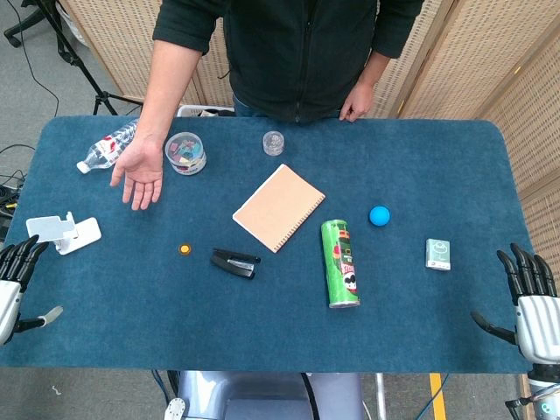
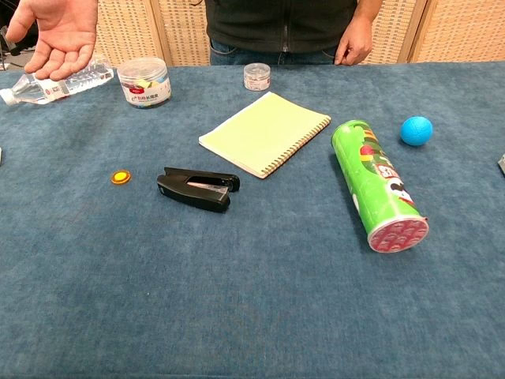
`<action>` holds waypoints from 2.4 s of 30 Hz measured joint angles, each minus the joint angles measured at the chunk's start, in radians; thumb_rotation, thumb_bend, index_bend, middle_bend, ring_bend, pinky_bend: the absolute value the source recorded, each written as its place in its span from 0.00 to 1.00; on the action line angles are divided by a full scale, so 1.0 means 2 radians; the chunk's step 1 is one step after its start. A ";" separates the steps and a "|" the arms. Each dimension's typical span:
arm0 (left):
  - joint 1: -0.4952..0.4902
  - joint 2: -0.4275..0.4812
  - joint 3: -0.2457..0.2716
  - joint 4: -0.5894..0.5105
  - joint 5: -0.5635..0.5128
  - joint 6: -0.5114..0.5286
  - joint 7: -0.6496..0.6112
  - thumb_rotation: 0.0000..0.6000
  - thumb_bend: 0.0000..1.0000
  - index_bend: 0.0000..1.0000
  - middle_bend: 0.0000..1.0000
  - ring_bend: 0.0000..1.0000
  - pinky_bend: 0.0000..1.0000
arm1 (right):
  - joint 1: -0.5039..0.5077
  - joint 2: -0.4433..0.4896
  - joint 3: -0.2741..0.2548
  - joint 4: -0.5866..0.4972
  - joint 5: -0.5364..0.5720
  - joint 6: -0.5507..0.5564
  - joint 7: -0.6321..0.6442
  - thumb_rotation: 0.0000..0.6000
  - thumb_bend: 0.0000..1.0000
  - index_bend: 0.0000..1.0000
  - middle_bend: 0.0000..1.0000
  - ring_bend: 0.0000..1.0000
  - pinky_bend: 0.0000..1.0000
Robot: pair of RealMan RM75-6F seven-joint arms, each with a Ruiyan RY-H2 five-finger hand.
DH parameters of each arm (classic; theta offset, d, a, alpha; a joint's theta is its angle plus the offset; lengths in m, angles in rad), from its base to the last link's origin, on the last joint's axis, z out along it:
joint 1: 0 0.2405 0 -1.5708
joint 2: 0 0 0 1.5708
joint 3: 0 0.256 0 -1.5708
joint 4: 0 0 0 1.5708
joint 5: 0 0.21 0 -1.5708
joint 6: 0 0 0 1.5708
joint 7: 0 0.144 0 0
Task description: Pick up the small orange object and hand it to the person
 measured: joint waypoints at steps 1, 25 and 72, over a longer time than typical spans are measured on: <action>0.000 0.000 0.000 0.000 0.000 0.000 0.000 1.00 0.00 0.00 0.00 0.00 0.00 | 0.000 0.000 0.000 0.000 0.000 0.000 0.000 1.00 0.00 0.00 0.00 0.00 0.00; -0.171 -0.043 -0.021 0.003 -0.024 -0.262 -0.043 1.00 0.16 0.23 0.00 0.00 0.00 | 0.003 -0.001 0.004 0.002 0.015 -0.014 0.002 1.00 0.00 0.00 0.00 0.00 0.00; -0.334 -0.254 -0.059 0.133 -0.373 -0.325 0.273 1.00 0.33 0.40 0.00 0.00 0.00 | 0.011 -0.006 0.012 0.012 0.045 -0.041 0.004 1.00 0.00 0.00 0.00 0.00 0.00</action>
